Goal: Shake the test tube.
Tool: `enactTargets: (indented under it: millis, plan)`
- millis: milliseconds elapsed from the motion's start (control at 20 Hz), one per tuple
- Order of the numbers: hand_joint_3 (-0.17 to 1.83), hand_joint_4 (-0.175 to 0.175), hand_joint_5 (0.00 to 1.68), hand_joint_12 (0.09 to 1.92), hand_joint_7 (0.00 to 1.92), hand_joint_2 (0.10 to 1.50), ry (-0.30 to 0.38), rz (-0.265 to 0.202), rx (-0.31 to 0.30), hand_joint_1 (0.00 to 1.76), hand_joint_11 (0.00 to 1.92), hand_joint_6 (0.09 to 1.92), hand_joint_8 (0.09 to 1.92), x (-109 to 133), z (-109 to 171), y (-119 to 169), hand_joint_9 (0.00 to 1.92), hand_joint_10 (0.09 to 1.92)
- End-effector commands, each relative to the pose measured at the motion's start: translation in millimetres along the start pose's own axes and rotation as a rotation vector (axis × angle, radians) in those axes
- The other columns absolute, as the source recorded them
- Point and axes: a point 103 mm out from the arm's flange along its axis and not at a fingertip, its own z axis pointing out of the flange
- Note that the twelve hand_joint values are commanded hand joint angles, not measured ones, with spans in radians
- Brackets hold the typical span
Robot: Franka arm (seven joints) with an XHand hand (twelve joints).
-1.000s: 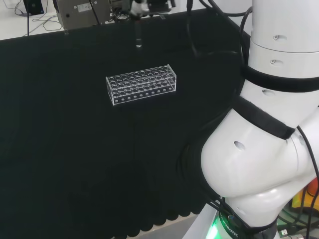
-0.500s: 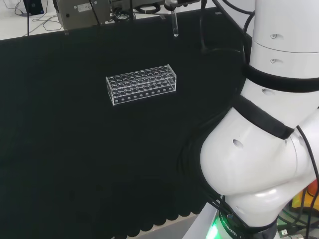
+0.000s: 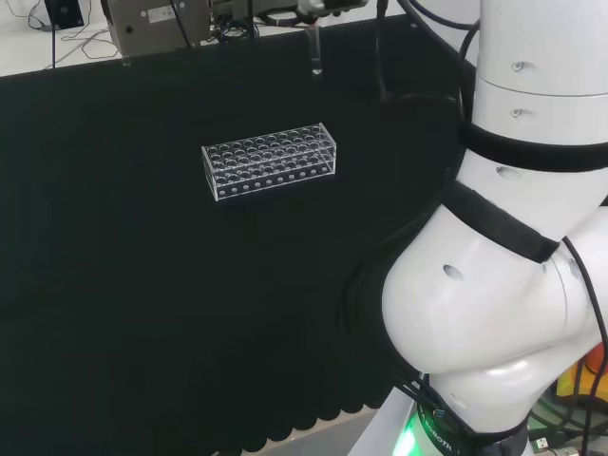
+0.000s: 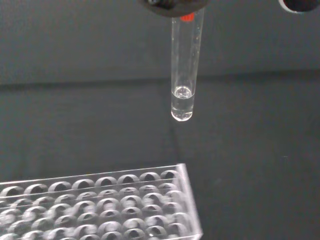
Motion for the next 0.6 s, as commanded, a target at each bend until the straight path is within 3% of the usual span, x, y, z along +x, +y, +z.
enactTargets:
  millis: [50,400,600]
  plan:
    - [-0.17,-0.175,1.38,0.78,1.68,1.05,0.044,-0.166,0.005,1.23,1.37,0.33,0.60,74.7,2.4,-4.1,1.68,0.37]
    - [-0.17,-0.175,1.38,0.78,1.68,1.05,0.116,-0.319,-0.002,1.23,1.37,0.33,0.60,153.5,-8.8,-13.6,1.68,0.38]
    - [-0.17,-0.175,1.38,0.78,1.68,1.05,0.121,-0.377,-0.010,1.23,1.37,0.33,0.60,179.6,-15.3,-18.1,1.68,0.38]
